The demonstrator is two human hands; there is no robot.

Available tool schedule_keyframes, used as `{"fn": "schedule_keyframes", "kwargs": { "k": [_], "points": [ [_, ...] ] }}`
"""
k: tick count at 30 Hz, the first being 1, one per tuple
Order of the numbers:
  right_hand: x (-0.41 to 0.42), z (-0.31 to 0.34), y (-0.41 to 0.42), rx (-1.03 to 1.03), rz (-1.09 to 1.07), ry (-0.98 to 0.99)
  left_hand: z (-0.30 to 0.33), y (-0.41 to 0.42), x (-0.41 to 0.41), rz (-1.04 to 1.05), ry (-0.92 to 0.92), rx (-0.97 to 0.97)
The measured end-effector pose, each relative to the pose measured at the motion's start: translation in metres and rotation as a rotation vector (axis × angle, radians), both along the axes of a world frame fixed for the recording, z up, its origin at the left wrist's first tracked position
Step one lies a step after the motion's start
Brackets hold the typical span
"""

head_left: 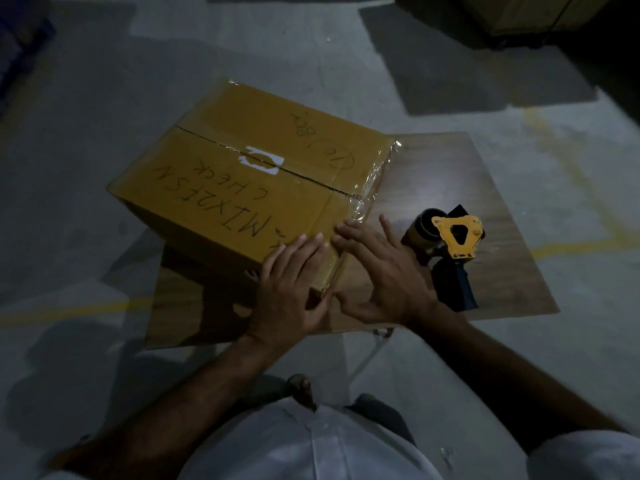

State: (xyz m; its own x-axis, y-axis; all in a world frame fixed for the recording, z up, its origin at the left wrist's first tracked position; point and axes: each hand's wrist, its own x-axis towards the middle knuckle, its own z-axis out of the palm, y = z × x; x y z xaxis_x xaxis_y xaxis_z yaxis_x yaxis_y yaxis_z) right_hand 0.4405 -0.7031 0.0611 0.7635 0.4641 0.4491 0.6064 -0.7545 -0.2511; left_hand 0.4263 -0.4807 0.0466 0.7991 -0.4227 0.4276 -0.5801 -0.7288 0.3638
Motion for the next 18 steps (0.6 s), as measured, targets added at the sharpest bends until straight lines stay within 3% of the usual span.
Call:
{"fn": "schedule_keyframes", "kwargs": {
  "k": [3,9,15,18],
  "points": [
    [-0.006,-0.003,0.018,0.05,0.003,0.016,0.003,0.03,0.01,-0.11,-0.04,-0.003],
    [-0.005,0.007,0.075,-0.044,0.142,0.038,0.033,0.125,0.04,-0.26,0.15,0.106],
    [0.045,0.039,0.071,0.023,0.119,0.099,0.057,0.141,0.055,-0.183,0.224,0.199],
    [0.069,0.046,0.049,0.053,0.045,0.137,0.059,0.116,0.048,-0.063,0.258,0.05]
  ]
}}
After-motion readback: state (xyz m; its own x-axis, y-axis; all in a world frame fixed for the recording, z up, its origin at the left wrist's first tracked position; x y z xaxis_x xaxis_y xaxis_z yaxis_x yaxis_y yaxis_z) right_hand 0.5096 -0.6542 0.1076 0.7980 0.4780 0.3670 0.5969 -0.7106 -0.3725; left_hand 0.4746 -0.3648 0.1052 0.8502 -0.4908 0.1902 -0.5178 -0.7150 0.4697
